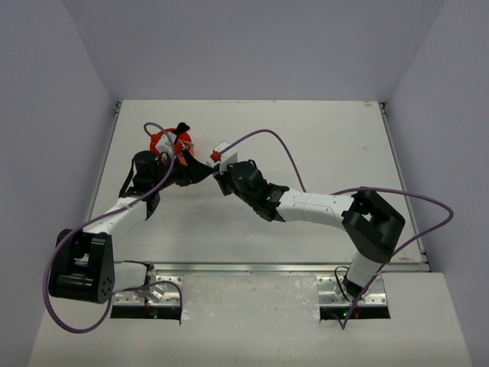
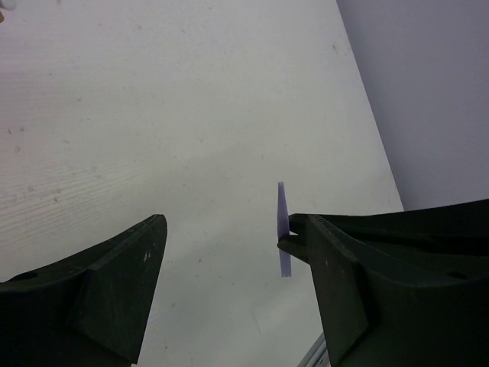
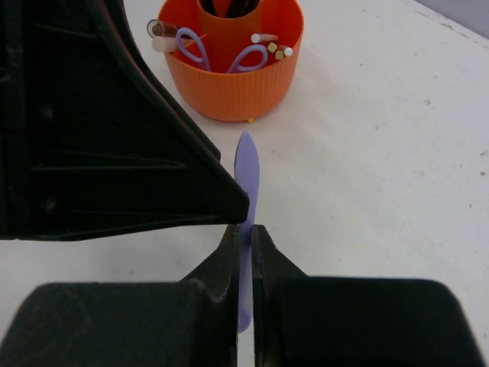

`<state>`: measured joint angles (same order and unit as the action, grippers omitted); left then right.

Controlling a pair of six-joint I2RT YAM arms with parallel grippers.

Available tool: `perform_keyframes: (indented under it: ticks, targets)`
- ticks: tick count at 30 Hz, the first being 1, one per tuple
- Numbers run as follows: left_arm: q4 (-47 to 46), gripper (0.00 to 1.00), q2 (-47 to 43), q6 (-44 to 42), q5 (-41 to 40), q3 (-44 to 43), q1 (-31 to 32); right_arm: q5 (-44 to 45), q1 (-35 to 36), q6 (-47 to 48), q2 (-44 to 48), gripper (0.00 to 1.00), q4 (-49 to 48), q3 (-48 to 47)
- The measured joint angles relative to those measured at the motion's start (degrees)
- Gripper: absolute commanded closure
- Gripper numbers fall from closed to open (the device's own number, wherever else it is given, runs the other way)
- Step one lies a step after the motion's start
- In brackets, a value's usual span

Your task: Organize the makeup

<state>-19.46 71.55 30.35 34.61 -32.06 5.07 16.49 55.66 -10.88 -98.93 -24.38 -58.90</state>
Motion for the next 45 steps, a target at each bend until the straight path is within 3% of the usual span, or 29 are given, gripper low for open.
perform_keyframes:
  ticks: [6,11,21,25,33,41,42,44,45]
  targets:
    - [-1.5,0.34,0.0,1.5,-2.1,-0.1,0.5,0.0,0.0,0.0,-0.6,1.0,0.0,-0.4]
    - [-3.5,0.45,0.0,3.4,-3.0,-0.1,0.6,0.0,0.1,-0.1,-1.5,1.0,0.0,-0.9]
    - [-4.7,0.55,1.2,5.8,-4.0,-0.3,1.7,0.3,0.5,-0.1,-2.3,1.0,0.2,-1.5]
    - [-4.7,0.66,1.9,6.2,-4.0,-0.3,2.1,0.5,0.5,-0.1,-2.3,1.0,0.3,-1.5]
    - [-4.7,0.99,2.1,7.0,-4.2,-0.3,2.4,0.5,0.5,-0.3,-2.4,1.0,0.3,-1.6]
    - [-4.1,1.0,2.1,7.2,-4.9,-0.3,2.7,0.7,0.7,-1.0,-3.2,1.0,-0.1,-1.6]
    - [-3.8,1.0,2.2,7.1,-5.0,-0.4,2.7,0.6,0.7,-1.1,-3.3,0.98,0.0,-1.6]
    - [-3.2,1.0,2.3,6.5,-5.3,-0.4,2.8,0.5,0.7,-1.3,-3.3,0.56,0.3,-1.6]
    - [-2.7,1.0,2.4,5.9,-5.6,-0.4,2.8,0.2,0.8,-1.4,-3.3,0.4,0.6,-1.6]
